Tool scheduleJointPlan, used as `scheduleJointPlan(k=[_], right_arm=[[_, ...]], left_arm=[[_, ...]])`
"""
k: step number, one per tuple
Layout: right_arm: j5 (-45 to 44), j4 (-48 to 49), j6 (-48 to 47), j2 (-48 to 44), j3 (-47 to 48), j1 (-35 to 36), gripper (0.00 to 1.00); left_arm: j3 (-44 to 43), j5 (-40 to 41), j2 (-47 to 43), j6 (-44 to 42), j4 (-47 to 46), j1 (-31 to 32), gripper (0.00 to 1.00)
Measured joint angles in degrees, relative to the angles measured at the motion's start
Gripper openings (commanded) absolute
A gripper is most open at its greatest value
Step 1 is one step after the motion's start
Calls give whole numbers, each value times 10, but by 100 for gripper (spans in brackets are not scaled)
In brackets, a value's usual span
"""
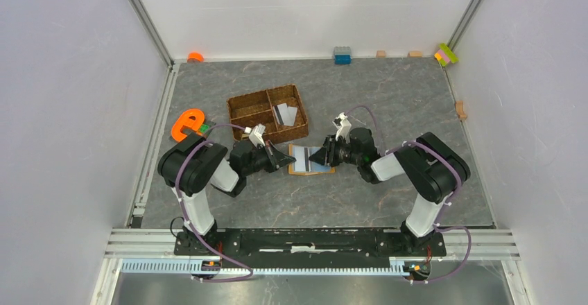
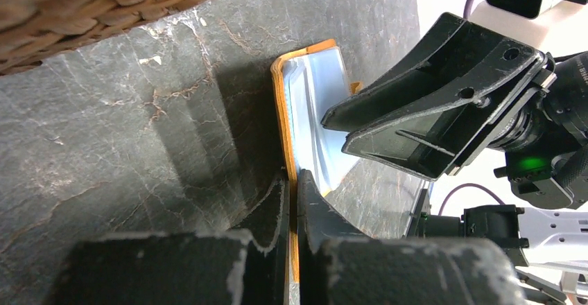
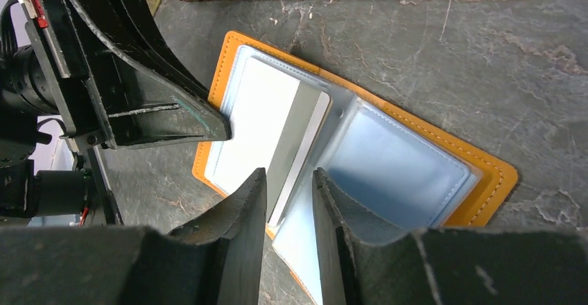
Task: Take the credit cards out of the card holder
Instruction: Remove the credit card from the card holder.
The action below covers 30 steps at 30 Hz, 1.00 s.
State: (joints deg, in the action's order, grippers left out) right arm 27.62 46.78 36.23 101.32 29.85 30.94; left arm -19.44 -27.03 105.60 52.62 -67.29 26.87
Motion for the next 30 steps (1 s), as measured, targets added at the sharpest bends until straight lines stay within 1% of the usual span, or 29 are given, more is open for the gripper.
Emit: scheduleJointPlan(k=[5, 9, 11, 17, 19, 24, 28, 30], right_arm=[[5, -2, 3, 10, 2, -2, 37], [25, 12, 13, 43, 21, -3, 37], [36, 27, 19, 56, 25, -3, 37], [53, 40, 30, 58, 23, -10, 37], [66, 75, 48, 67, 14, -16, 36], [113, 246, 161, 126, -30, -38, 33], [128, 299, 231, 140, -47, -44, 32], [133, 314, 253, 140, -53, -46, 32]], left_arm=[[0, 0, 0, 0, -1, 0, 2], [0, -2, 1, 0, -6, 0, 2], [0, -7, 7, 1, -19, 0, 2], [1, -17, 25, 6, -58, 0, 2], [1, -20, 25, 7, -61, 0, 2], [1, -33, 27, 9, -67, 1, 2], [1, -37, 38, 12, -87, 2, 3], [1, -37, 43, 14, -90, 1, 8]])
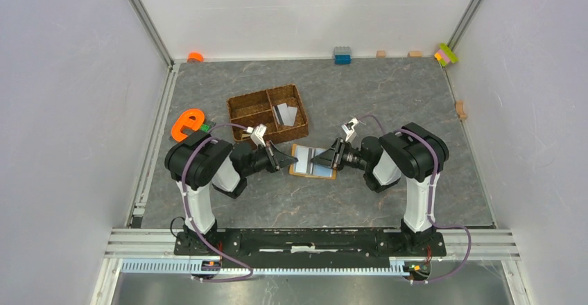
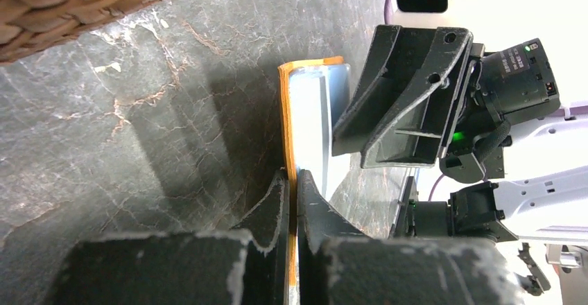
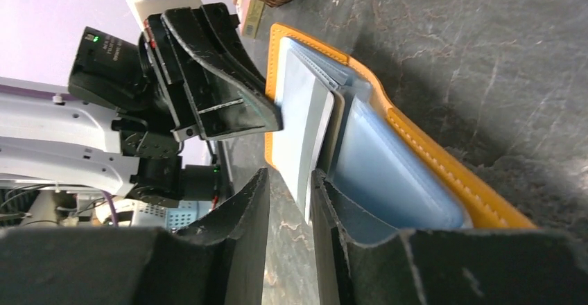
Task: Take the credit cards out of the card holder
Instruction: Remove the credit card from the card holder.
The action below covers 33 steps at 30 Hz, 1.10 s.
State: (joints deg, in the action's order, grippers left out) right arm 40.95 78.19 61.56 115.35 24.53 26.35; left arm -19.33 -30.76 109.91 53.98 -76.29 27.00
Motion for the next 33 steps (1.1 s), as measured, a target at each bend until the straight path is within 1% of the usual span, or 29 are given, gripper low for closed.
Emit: scheduleJointPlan(k=[3, 6, 8, 9, 12, 13, 17, 21, 26, 29, 33], right_arm=[[8, 15, 21, 0, -5, 0, 32], [21, 25, 32, 0, -6, 0, 32], [31, 33, 37, 0, -6, 1, 32], [35, 35, 40, 0, -6, 1, 31], [41, 40, 44, 0, -6, 2, 31], [42, 41, 44, 0, -6, 2, 31], [41, 41, 36, 0, -6, 2, 31], [38, 35, 7, -3, -6, 1, 34], [16, -44, -52, -22, -1, 2, 39], [15, -54, -60, -23, 3, 2, 35], [15, -17, -28, -10, 2, 0, 31]], left_arm=[[0, 2, 0, 0, 3, 0, 19], [0, 6, -2, -3, 21, 3, 24], [0, 7, -5, -5, 33, 8, 24], [-1, 8, -6, -5, 38, 9, 22], [-3, 7, -6, -6, 41, 12, 5], [-3, 7, -6, -6, 40, 12, 2], [-1, 7, -6, -5, 31, 12, 2], [2, 6, 2, -5, 5, 11, 2], [5, -5, 15, 1, -42, 11, 2], [6, -13, 15, 2, -63, 14, 2], [6, -12, 15, 2, -75, 14, 2]])
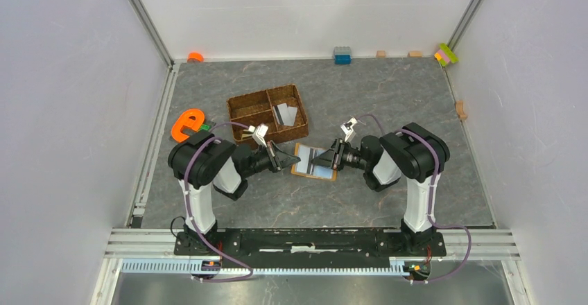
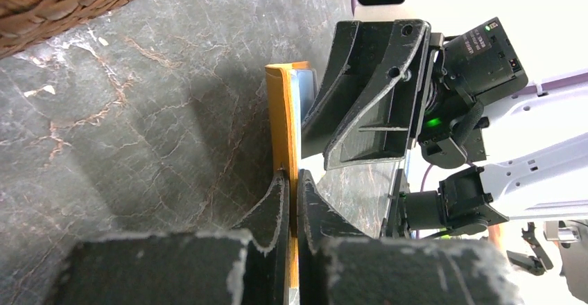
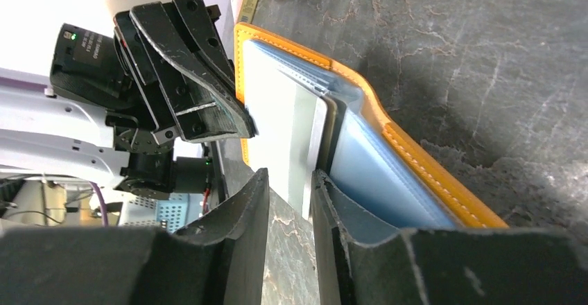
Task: Take the credit cards out of the card holder
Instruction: Remove the credit card from the card holder.
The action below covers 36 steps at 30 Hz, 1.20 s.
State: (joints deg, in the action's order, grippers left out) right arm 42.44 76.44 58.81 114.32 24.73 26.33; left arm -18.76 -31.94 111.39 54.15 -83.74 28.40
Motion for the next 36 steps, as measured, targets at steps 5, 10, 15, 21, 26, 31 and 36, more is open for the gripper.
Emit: scheduleJointPlan(k=[5, 10, 15, 21, 26, 31, 36], right_arm=[[0, 17, 47, 11, -7, -2, 27], [0, 30, 67, 11, -14, -2, 25], [1, 33, 75, 11, -16, -2, 19], [2, 32, 80, 11, -16, -3, 19], [6, 33, 80, 9, -16, -3, 19], [21, 39, 67, -11, -16, -1, 19], [26, 47, 39, -31, -17, 3, 19]], left_arm=[[0, 4, -6, 0, 17, 0, 2], [0, 4, -23, -1, 38, 0, 2], [0, 3, -23, -1, 40, 0, 4], [-3, 5, -23, -2, 48, 0, 10], [-11, 16, -23, -7, 76, 1, 18], [-18, 24, -23, -11, 114, 6, 12], [-20, 22, -23, -10, 102, 7, 8]])
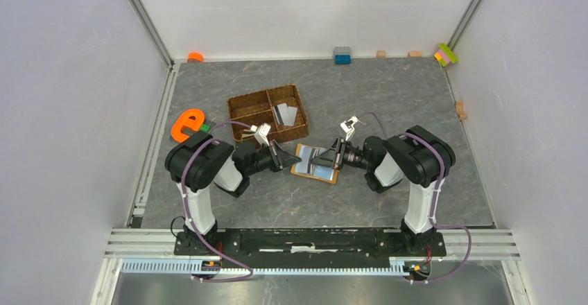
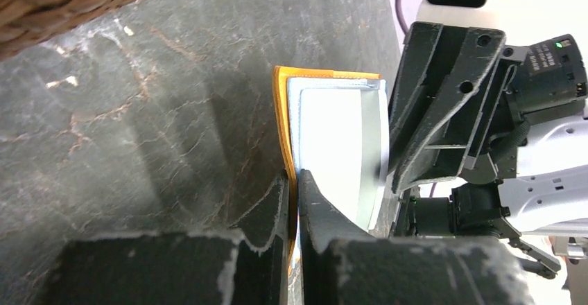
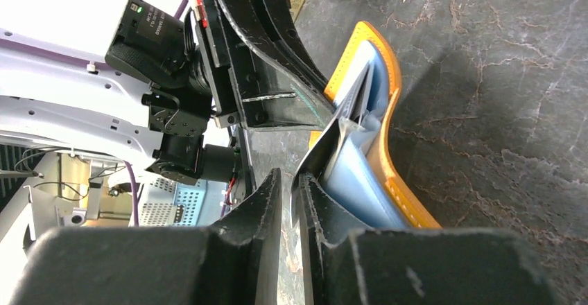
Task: Take the credit cards out of the card holder
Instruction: Remove the credit card from the card holder.
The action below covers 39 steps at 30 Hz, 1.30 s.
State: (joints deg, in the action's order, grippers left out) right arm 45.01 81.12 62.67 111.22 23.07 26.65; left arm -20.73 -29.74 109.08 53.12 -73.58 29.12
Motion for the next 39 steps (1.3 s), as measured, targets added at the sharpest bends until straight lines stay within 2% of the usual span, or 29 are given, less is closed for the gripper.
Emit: scheduleJointPlan(k=[5, 10, 17, 24, 39], right_arm=[[0, 3, -9, 2, 4, 4, 20], [-3, 0, -35, 2, 9, 7, 7], [-4, -1, -41, 2, 8, 7, 1], [1, 8, -4, 4, 4, -5, 1], [13, 19, 30, 19, -8, -27, 0]], left_arm=[[0, -5, 1, 0, -24, 0, 7], [0, -2, 1, 0, -29, 0, 2], [24, 10, -14, 0, -53, -3, 2], [32, -15, 4, 22, -117, -15, 2], [59, -19, 4, 25, -124, -31, 2]])
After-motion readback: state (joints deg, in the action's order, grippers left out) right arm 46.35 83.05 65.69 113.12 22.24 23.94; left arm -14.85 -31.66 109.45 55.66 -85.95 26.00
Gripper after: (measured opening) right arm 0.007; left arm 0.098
